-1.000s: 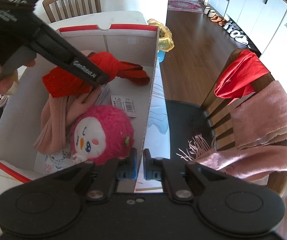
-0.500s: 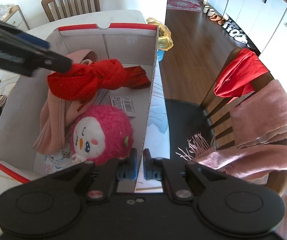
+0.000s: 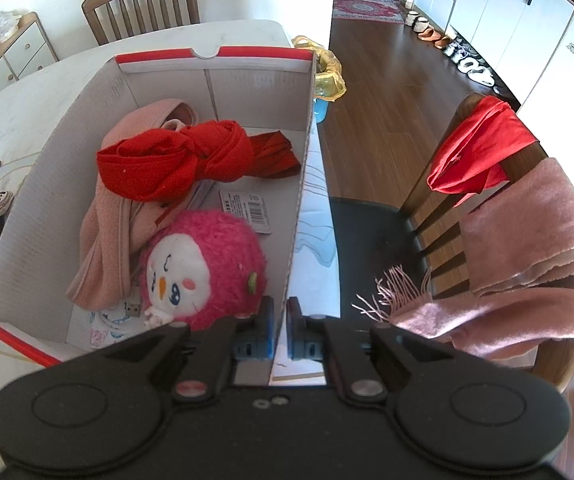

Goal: Organize objects
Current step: 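Move the left gripper back to the pile over the black cable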

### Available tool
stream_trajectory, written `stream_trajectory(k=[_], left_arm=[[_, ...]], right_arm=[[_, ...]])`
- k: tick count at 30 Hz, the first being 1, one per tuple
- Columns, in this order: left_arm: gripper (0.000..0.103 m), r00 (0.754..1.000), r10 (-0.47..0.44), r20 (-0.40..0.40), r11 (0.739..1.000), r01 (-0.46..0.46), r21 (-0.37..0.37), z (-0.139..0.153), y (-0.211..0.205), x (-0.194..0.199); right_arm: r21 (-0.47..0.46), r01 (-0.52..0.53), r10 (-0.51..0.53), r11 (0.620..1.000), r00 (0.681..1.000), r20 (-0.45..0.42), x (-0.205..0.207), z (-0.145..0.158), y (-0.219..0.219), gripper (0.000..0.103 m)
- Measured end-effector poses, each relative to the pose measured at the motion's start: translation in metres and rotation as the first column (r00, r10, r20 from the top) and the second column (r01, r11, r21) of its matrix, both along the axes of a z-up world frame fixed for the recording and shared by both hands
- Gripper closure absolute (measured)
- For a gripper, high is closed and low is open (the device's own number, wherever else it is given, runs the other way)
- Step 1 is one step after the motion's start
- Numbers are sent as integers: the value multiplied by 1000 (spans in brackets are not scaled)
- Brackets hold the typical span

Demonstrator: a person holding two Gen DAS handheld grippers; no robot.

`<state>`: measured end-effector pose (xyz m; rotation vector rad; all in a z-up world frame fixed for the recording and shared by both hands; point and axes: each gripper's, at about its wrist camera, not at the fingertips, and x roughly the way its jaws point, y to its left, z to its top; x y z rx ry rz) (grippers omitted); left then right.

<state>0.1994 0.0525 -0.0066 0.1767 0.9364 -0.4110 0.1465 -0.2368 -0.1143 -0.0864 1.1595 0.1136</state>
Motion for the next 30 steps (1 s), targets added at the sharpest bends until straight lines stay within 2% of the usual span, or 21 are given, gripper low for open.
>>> stream_trajectory(k=[4,8,15,22,24,30], left_arm=[[35,994,109,-5,994,-110,-13,2,43,-9],[27,978,206,-2,978,-206,-7,-2,81,-17],[23,946,321,-42,947,-320,23,-31,129,-28],[13,935,349,-63,937,-348,32,-70,147,-30],[1,932,355,-78,935,-352,42,-82,147,-30],[1,947,318,-45,943,-311,118,-112,142,-25]], right_arm=[[-1,-1,1,1000,1000,-1,0,1,0,98],[-3,0,0,1000,1000,-2,-1,1,1,98],[-1,5,-5,1000,1000,-4,-2,0,1,98],[-5,5,-5,1000,1000,-10,-3,-2,1,97],[-6,5,-5,1000,1000,-10,-3,-3,2,97],[-9,6,-6,1000,1000,-14,-3,-4,2,97]])
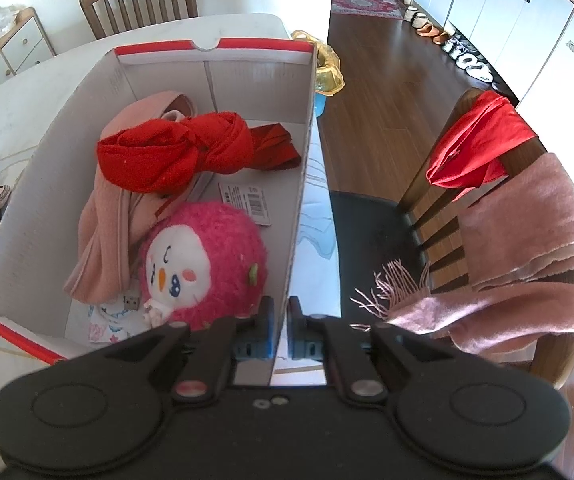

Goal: Organize objects
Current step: 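Move the left gripper back to the pile over the black cable, then grasp the black USB cable with the left gripper and lift it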

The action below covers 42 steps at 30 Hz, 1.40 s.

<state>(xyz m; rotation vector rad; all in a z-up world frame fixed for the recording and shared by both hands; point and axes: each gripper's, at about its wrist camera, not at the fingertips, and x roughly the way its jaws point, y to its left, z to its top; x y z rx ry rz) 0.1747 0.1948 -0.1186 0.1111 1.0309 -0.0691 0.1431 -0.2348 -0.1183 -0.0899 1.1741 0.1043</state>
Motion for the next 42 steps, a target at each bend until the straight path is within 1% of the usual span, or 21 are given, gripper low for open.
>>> stream_trajectory(k=[2,6,11,14,16,19,21,23,24,25,27,28,29,32,33,34,36,38,40,41,42], left_arm=[[1,1000,-6,-3,1000,6,16,-8,-1,3],[1,1000,12,-9,1000,-11,11,-21,1,10],[1,999,32,-19,999,-32,-15,-29,7,17],[1,998,63,-31,996,-65,-56,-28,17,22],[1,996,89,-28,992,-92,-86,-22,25,26],[2,988,150,-36,980,-153,-130,-13,40,36],[2,972,224,-68,959,-232,-165,-10,54,48],[2,938,319,-138,924,-340,-176,-14,69,61],[2,918,357,-171,899,-387,-205,-18,78,67],[3,901,386,-199,878,-425,-219,-21,83,72],[6,872,428,-239,847,-479,-231,-27,90,79],[7,863,435,-257,838,-493,-236,-30,91,82],[10,857,440,-269,832,-501,-238,-32,91,85],[16,850,439,-290,829,-508,-233,-37,83,93],[23,846,440,-300,826,-513,-235,-40,81,95],[28,843,442,-307,821,-518,-239,-43,79,95],[42,834,451,-317,814,-530,-238,-46,76,98],[47,827,465,-317,806,-543,-234,-49,74,99],[52,824,472,-313,803,-548,-234,-47,73,99],[58,823,475,-313,800,-552,-237,-46,74,100],[66,819,481,-314,794,-558,-240,-45,75,100]], right_arm=[[-2,-1,1,1000,1000,-1,0,0,1,97],[-4,-2,2,1000,1000,-3,0,-1,1,97],[-6,-4,4,1000,1000,-4,1,-1,0,97],[-5,-3,3,1000,1000,-5,1,-2,0,97],[-8,-6,6,1000,1000,-7,1,-2,1,97],[-12,-10,10,1000,1000,-9,1,-2,2,97],[-11,-11,11,1000,1000,-11,2,-3,2,97],[-10,-10,10,1000,1000,-14,3,-3,2,97],[-10,-10,10,1000,1000,-16,3,-3,2,97],[-12,-12,12,1000,1000,-17,3,-3,2,97],[-12,-11,10,1000,1000,-17,3,-3,2,97],[-12,-10,10,1000,1000,-17,3,-3,2,97],[-12,-11,11,1000,1000,-17,3,-3,2,97],[-12,-9,9,1000,1000,-17,3,-4,2,97],[-11,-7,7,1000,1000,-18,3,-4,2,97],[-11,-7,7,1000,1000,-18,3,-4,2,97],[-12,-6,6,1000,1000,-17,3,-4,2,97],[-12,-6,5,1000,1000,-17,3,-3,2,97],[-11,-5,5,1000,1000,-18,3,-3,2,97],[-11,-6,6,1000,1000,-18,3,-3,2,97],[-12,-7,7,1000,1000,-17,3,-3,2,97]])
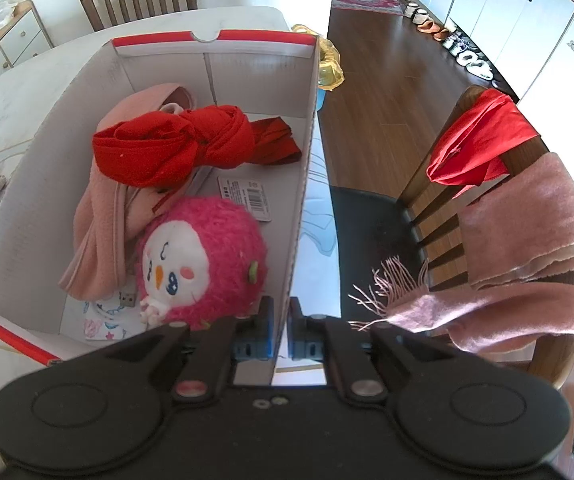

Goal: Organize objects
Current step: 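Grasp the black USB cable with the left gripper and lift it, then carry the black cable with the left gripper into the box and release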

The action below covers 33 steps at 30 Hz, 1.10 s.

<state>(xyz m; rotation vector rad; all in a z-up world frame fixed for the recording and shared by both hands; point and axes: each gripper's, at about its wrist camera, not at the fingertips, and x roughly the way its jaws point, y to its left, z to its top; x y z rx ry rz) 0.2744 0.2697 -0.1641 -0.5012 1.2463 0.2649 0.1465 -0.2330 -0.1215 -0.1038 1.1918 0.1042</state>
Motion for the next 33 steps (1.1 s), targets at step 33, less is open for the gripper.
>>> stream_trajectory(k=[33], left_arm=[[93,960,-222,171,973,206,109,84,-8,-35]], right_arm=[[-14,-11,11,1000,1000,5,-2,0,2,97]])
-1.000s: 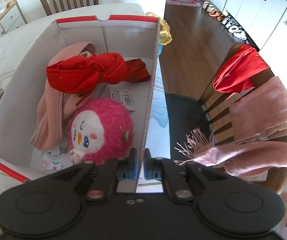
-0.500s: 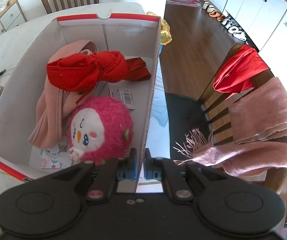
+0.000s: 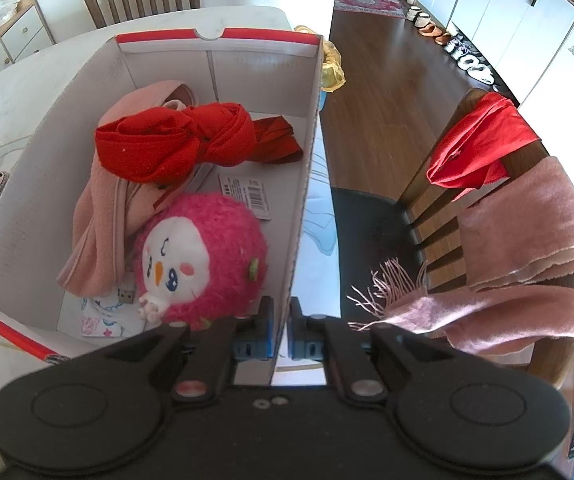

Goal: Organize objects
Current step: 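Carry the black cable with the left gripper into the box and release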

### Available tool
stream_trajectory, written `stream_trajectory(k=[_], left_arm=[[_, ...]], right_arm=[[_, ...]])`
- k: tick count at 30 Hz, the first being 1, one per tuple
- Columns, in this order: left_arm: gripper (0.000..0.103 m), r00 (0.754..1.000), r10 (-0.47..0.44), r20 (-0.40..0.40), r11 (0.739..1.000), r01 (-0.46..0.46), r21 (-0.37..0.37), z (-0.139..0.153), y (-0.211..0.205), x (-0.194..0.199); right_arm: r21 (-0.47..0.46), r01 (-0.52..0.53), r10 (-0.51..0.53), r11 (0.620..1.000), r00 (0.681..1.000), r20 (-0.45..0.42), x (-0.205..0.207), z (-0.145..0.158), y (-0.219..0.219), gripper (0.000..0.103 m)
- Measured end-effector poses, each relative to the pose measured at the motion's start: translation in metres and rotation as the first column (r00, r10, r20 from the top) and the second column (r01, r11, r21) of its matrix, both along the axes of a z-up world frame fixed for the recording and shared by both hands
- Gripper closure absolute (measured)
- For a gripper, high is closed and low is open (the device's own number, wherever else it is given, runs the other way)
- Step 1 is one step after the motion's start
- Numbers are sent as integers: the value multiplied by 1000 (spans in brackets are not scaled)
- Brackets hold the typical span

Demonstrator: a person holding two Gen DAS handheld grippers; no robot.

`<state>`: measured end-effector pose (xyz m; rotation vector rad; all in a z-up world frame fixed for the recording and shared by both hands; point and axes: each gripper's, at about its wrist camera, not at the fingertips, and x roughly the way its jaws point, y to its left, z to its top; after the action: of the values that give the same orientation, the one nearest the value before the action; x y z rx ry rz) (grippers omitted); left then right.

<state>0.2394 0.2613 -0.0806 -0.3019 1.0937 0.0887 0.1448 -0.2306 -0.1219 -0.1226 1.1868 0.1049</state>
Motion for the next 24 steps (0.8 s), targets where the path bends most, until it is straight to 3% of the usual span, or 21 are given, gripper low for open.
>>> stream_trajectory(k=[10,18,24], left_arm=[[93,976,-202,77,979,202,9,52,-57,-19],[93,907,-392,150,917,398,-8,85,-131,-18],[93,850,-504,153,858,513,-19,87,-188,-13]], right_arm=[[5,5,-5,1000,1000,-2,0,0,1,98],[7,7,-7,1000,1000,-3,1,-1,0,98],[7,7,-7,1000,1000,-3,1,-1,0,98]])
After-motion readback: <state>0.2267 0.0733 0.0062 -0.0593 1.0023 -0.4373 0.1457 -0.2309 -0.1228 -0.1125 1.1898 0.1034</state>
